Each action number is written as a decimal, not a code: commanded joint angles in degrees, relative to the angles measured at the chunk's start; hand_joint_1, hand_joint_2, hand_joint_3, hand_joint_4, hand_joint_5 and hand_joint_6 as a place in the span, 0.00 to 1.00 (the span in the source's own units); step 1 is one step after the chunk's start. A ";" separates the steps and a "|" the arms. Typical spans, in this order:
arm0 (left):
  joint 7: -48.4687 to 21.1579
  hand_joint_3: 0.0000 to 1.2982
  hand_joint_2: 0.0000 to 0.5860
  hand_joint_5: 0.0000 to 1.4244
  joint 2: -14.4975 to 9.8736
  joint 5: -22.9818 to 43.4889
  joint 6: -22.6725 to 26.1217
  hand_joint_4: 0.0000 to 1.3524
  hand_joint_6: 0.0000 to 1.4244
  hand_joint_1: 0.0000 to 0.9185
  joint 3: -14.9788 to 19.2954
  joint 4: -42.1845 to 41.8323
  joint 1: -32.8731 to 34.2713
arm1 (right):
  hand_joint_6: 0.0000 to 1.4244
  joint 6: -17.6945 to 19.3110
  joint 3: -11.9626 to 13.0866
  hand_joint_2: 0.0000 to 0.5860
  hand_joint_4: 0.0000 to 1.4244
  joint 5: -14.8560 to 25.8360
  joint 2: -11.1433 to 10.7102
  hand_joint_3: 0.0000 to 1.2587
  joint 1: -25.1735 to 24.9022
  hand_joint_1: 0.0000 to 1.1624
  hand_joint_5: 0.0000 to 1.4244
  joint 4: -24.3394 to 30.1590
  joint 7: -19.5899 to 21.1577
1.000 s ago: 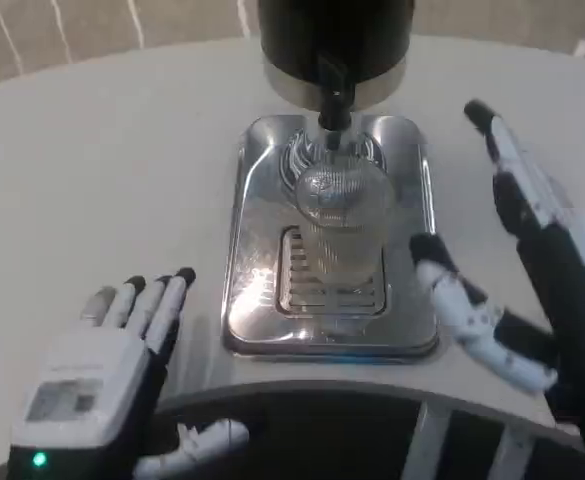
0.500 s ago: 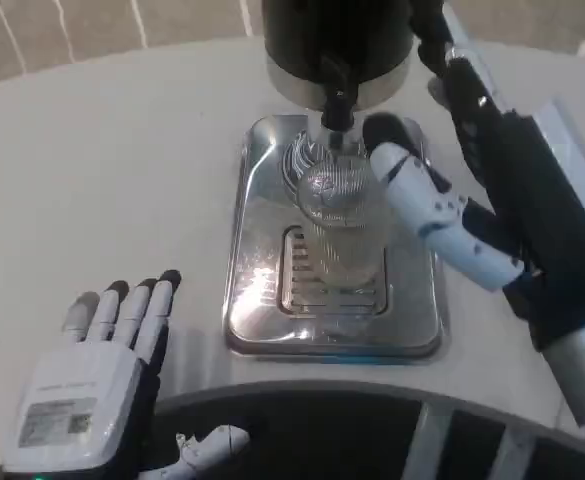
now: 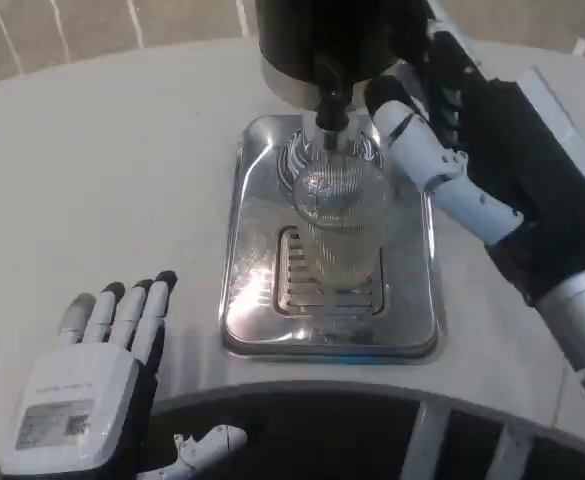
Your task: Grasp the cup under the faucet to collect the drink, then remove the cup.
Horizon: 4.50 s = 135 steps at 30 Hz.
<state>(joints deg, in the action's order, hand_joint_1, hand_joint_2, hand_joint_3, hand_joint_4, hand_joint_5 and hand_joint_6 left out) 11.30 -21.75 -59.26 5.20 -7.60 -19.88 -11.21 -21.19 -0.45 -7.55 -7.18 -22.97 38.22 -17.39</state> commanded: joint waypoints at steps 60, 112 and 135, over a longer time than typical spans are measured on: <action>8.32 0.00 0.20 0.00 2.93 2.06 0.02 0.00 0.00 0.00 3.24 5.91 0.25 | 0.00 -5.47 -27.12 0.92 0.00 -57.04 -12.24 0.00 -6.92 0.00 0.00 7.76 -20.75; 13.46 0.00 0.09 0.00 4.40 11.28 -6.65 0.00 0.02 0.00 -5.64 28.17 27.37 | 0.00 6.23 -17.44 0.95 0.00 -58.64 -0.08 0.00 -3.94 0.01 0.00 4.05 -26.40; 17.88 0.00 0.13 0.04 4.75 13.91 -12.98 0.00 0.06 0.00 -6.99 34.07 29.77 | 0.00 13.80 -4.34 0.99 0.00 -33.28 5.23 0.00 16.67 0.19 0.00 6.64 6.18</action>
<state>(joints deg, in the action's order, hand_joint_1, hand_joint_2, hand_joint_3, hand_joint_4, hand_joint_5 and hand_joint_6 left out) 28.50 -17.05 -45.48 -7.28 -14.38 12.85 18.34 -9.90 -5.02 -41.97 -1.02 -7.86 45.55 -13.59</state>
